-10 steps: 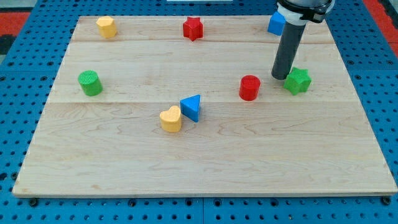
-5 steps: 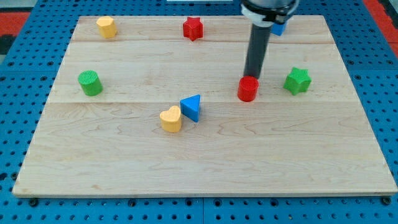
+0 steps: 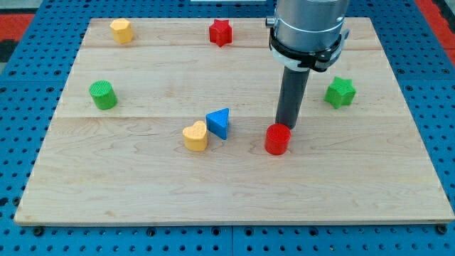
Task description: Move the red circle towards the bottom center
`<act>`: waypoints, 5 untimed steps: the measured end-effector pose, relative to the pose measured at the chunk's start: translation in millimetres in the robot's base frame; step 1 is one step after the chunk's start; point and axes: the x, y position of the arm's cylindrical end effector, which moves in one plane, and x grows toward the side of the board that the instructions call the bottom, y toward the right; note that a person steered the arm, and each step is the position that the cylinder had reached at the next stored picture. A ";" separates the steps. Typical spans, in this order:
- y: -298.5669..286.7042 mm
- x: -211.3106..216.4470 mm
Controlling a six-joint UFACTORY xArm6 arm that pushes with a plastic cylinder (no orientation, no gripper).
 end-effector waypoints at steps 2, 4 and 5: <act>-3.8 0.0; -4.1 0.0; -26.4 0.0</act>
